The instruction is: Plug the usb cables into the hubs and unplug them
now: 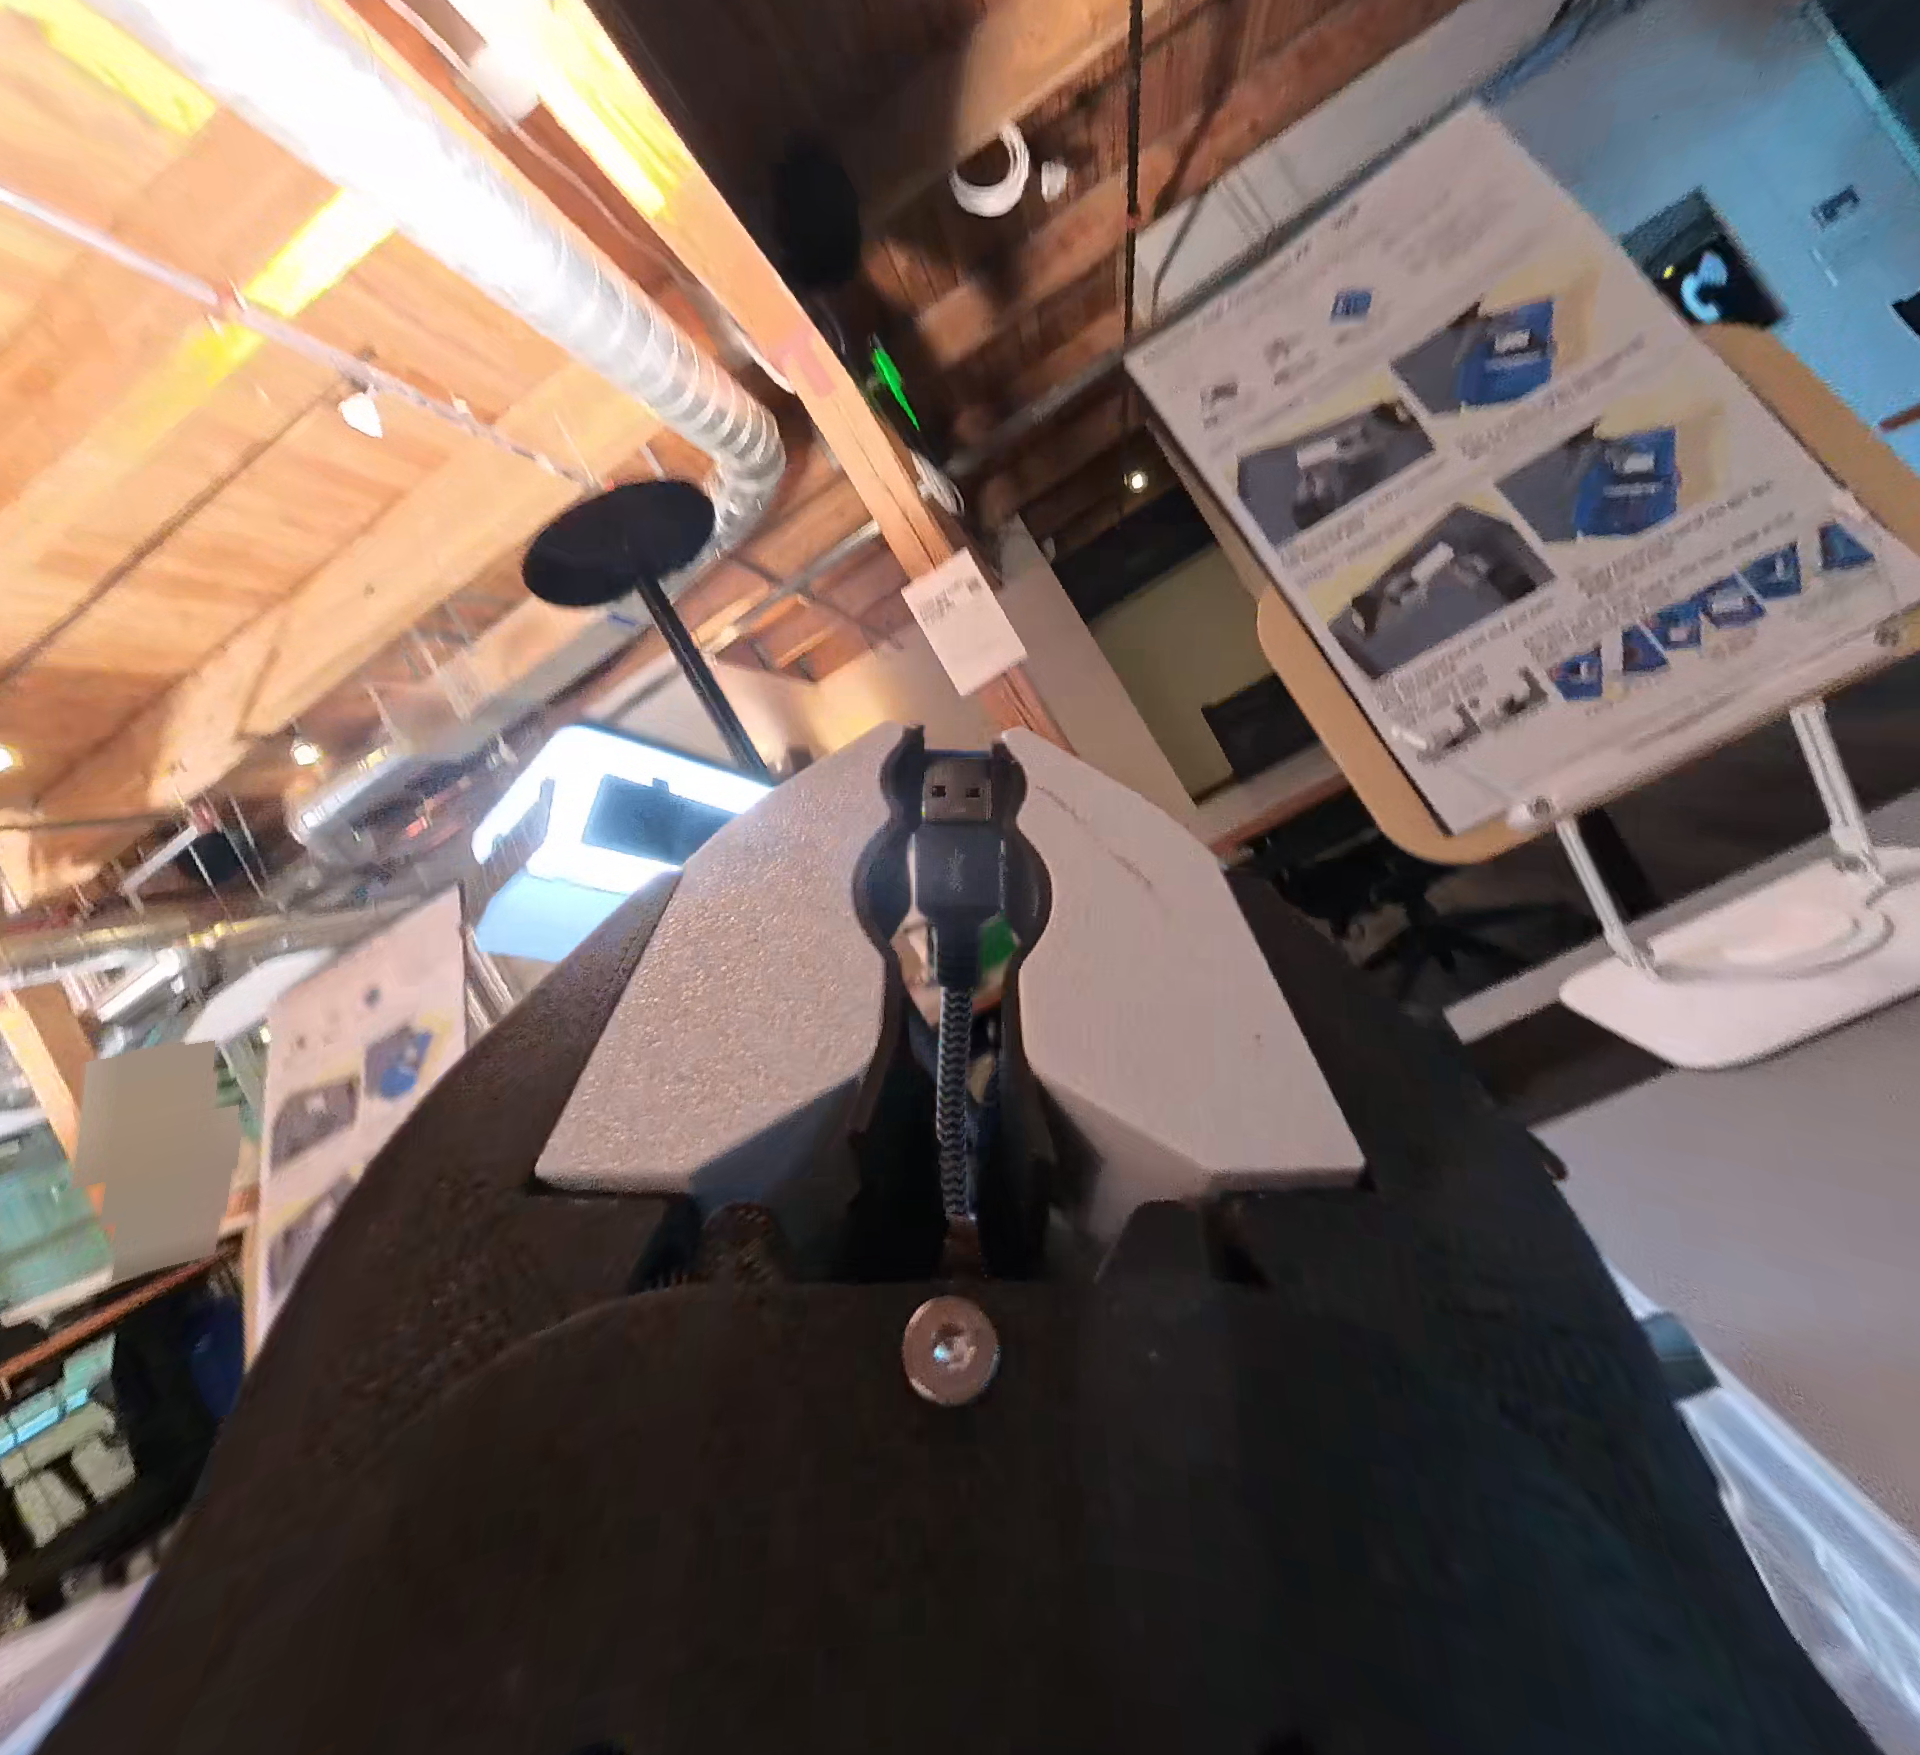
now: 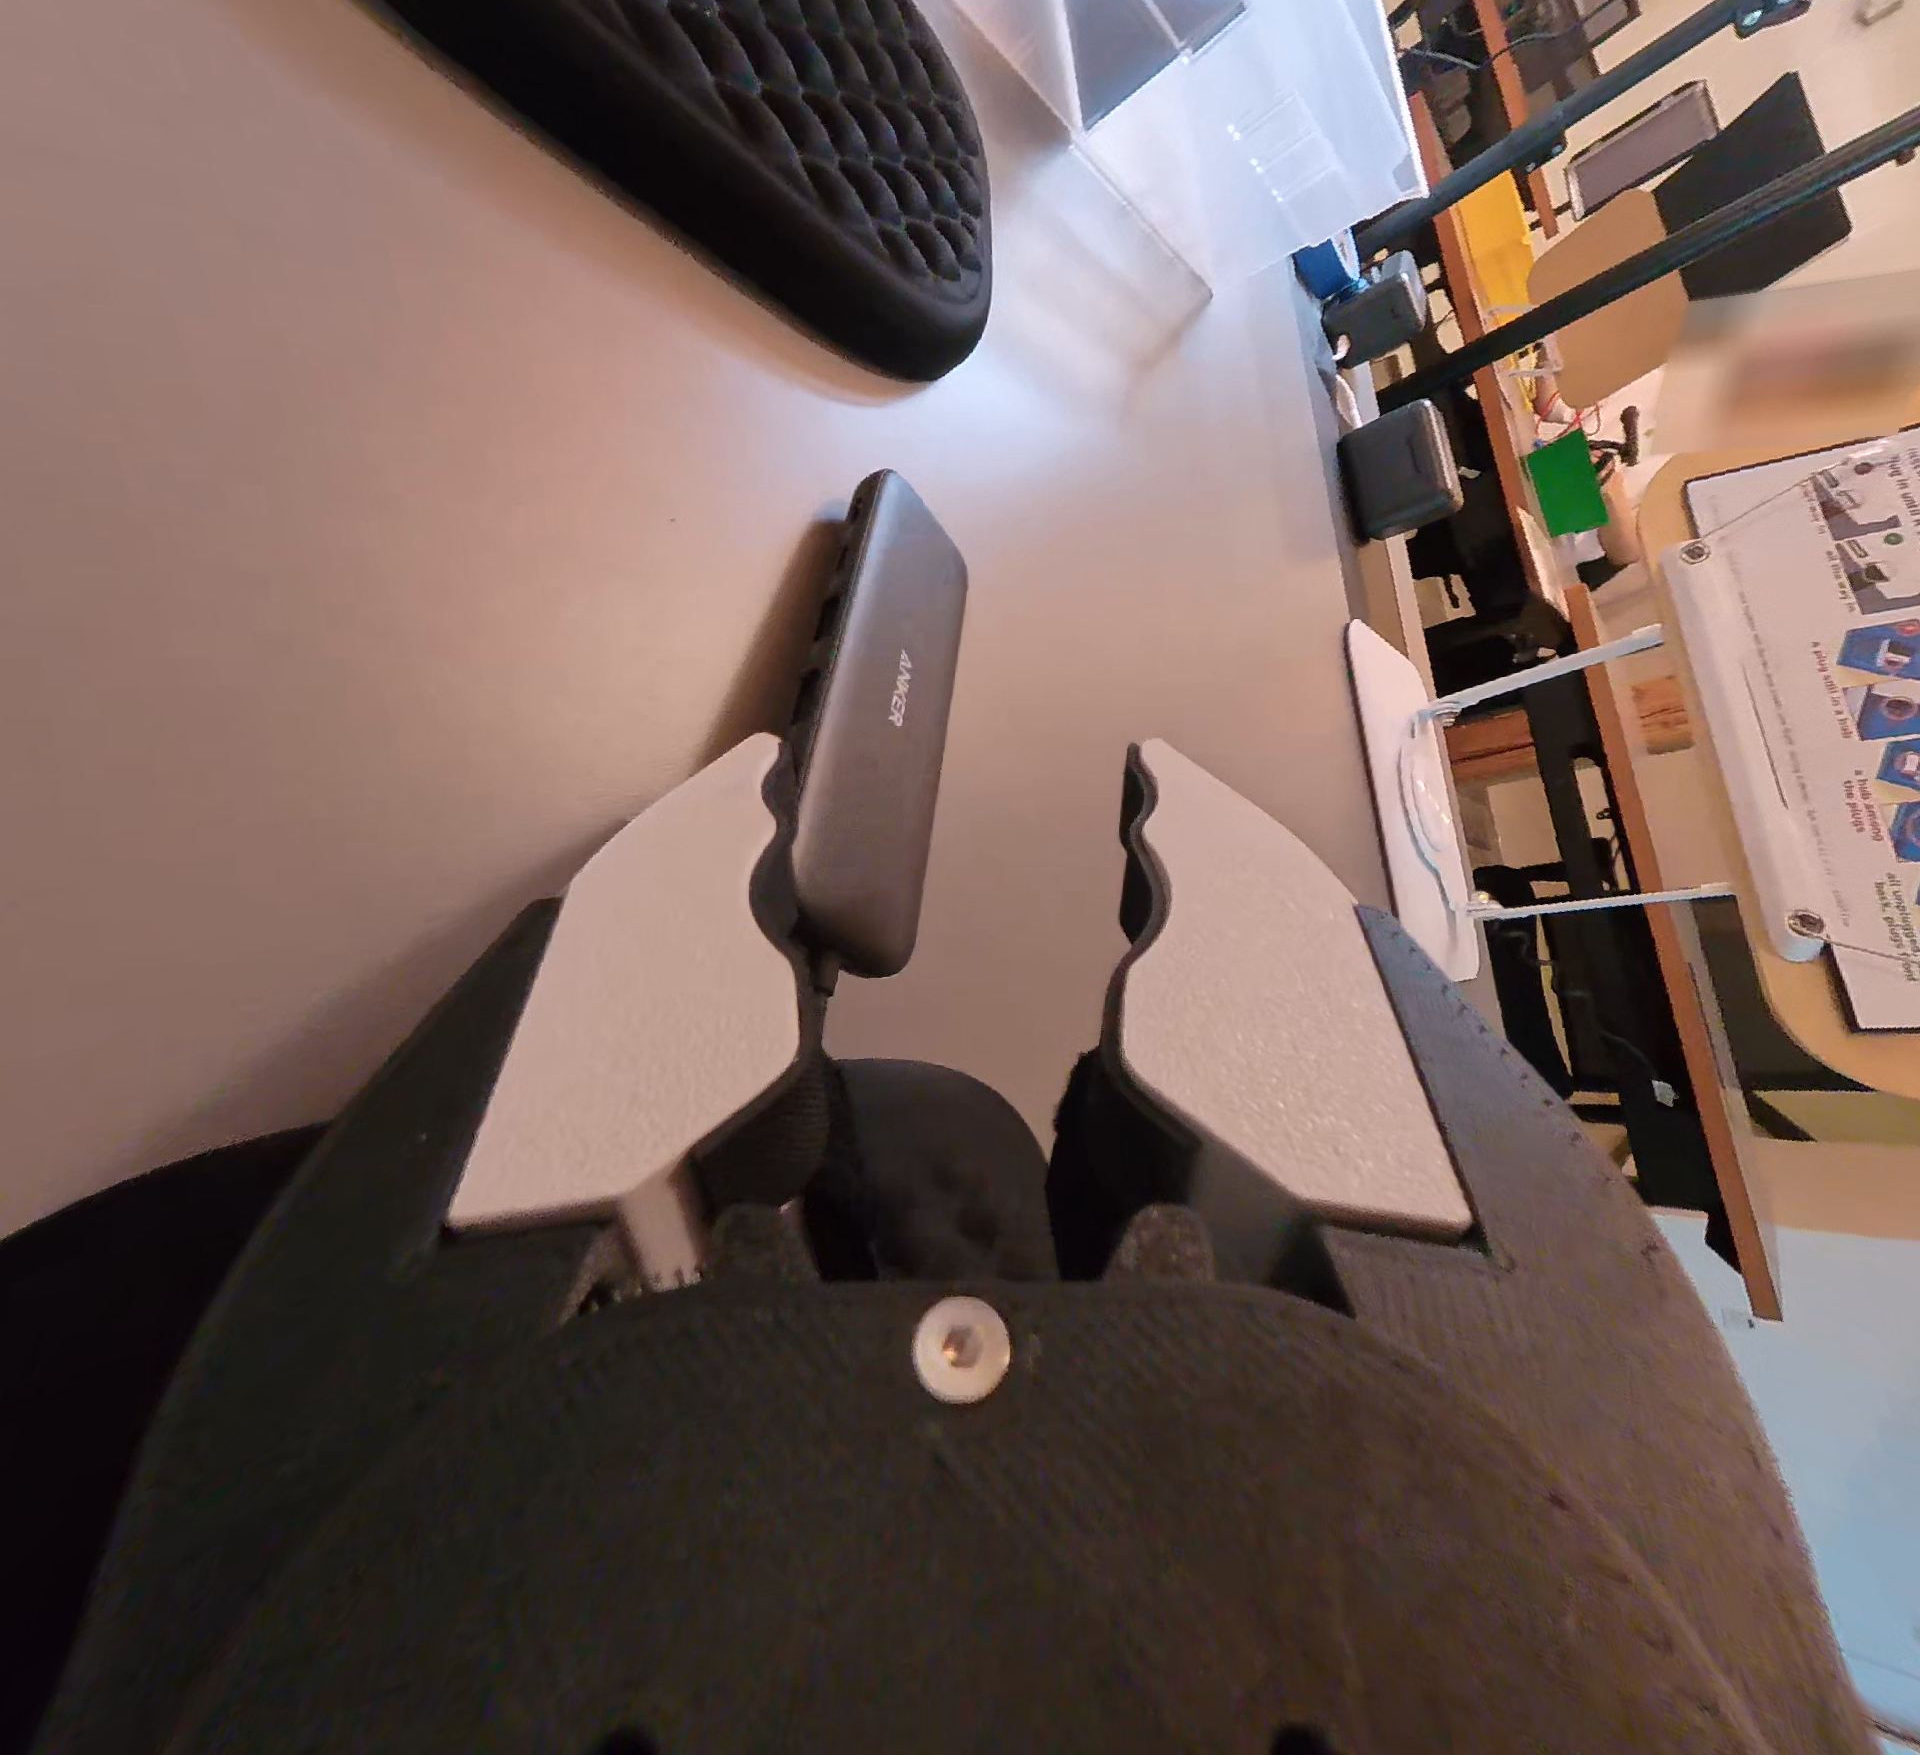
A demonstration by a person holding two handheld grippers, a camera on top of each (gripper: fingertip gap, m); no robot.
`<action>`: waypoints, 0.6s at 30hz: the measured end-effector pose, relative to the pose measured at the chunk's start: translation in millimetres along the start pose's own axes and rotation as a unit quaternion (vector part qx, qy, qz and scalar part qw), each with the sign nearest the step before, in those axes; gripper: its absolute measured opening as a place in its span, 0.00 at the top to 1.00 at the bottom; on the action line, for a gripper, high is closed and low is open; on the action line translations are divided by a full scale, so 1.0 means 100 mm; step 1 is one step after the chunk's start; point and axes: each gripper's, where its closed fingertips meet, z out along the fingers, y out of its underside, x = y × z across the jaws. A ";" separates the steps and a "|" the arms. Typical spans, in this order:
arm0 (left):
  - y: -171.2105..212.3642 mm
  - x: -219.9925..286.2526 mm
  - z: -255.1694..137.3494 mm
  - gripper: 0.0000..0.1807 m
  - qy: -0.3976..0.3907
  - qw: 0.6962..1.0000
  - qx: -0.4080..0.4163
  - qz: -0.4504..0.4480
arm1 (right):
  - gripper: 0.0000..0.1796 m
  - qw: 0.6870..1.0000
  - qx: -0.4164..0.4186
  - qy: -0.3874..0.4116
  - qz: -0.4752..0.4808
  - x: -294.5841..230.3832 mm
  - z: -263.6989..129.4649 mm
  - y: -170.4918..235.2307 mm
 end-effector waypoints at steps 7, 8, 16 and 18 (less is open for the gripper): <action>-0.95 0.52 -0.15 0.93 0.076 0.990 0.117 -0.018 | 0.68 0.993 0.090 0.068 0.039 0.26 -0.16 -0.30; -1.05 0.67 -0.20 0.93 0.109 0.986 0.125 -0.028 | 0.69 0.988 0.114 0.086 0.053 0.34 -0.22 -0.38; -1.24 2.08 -0.60 0.93 0.258 0.955 0.141 0.030 | 0.82 0.886 0.366 0.172 0.226 0.86 -0.85 -1.23; -1.18 2.41 -0.67 0.93 0.269 0.950 0.133 0.086 | 0.83 0.872 0.385 0.159 0.257 0.87 -0.87 -1.36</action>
